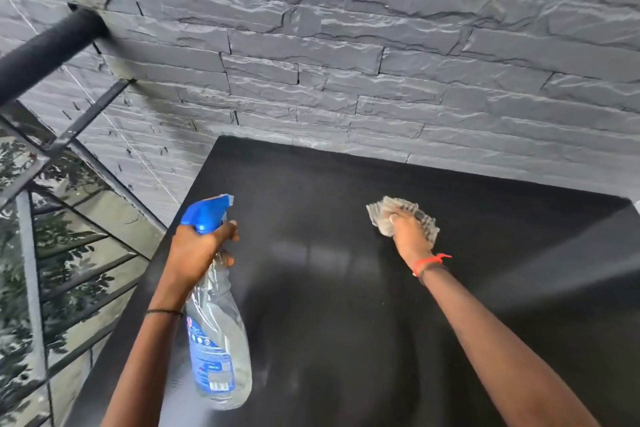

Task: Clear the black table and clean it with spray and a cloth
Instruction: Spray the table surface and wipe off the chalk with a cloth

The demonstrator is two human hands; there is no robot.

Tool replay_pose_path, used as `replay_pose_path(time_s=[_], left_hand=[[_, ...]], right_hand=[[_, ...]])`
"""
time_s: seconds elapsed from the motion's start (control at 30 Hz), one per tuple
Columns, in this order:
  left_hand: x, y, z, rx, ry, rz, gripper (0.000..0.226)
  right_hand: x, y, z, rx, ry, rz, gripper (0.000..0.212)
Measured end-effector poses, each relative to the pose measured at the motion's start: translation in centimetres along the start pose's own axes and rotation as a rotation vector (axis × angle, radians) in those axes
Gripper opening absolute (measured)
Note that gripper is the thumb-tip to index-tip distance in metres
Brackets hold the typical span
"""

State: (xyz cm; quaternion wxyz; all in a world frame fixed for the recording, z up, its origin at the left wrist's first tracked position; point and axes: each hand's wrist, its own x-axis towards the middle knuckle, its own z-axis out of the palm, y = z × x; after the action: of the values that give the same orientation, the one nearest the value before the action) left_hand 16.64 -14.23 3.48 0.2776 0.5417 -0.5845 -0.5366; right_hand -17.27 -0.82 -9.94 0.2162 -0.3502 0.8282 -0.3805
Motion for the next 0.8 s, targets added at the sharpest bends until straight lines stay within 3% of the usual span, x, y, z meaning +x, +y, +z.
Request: replay_pose_path(time_s=[0.17, 0.23, 0.3, 0.4, 0.5, 0.57, 0.7, 0.8], left_hand=[[2.2, 0.9, 1.4, -0.011, 0.008, -0.013, 0.016], [3.0, 1.2, 1.8, -0.006, 0.006, -0.018, 0.015], [3.6, 1.5, 2.2, 0.004, -0.003, -0.018, 0.012], [4.6, 1.9, 2.6, -0.004, 0.0, -0.019, 0.014], [4.9, 2.0, 2.7, -0.035, 0.001, -0.017, 0.014], [5.0, 1.9, 2.6, -0.047, 0.01, -0.018, 0.012], [5.0, 1.1, 2.3, -0.025, 0.027, -0.007, 0.008], [4.6, 0.9, 1.8, -0.019, 0.053, -0.02, 0.012]], right_hand=[[-1.0, -6.3, 7.2, -0.308, -0.221, -0.278, 0.036], [-3.8, -5.5, 8.2, -0.403, -0.227, -0.523, 0.038], [-6.2, -3.3, 7.2, -0.522, -0.223, -0.628, 0.046], [-6.2, 0.5, 3.4, -0.469, -0.213, -0.563, 0.048], [-1.2, 3.5, -0.9, -0.284, -0.194, -0.262, 0.044], [3.2, 4.2, -2.6, -0.231, -0.077, -0.218, 0.038], [11.4, 1.9, 0.6, -0.389, -0.051, -0.135, 0.035], [13.2, -3.6, 5.2, -0.43, -0.118, -0.213, 0.033]])
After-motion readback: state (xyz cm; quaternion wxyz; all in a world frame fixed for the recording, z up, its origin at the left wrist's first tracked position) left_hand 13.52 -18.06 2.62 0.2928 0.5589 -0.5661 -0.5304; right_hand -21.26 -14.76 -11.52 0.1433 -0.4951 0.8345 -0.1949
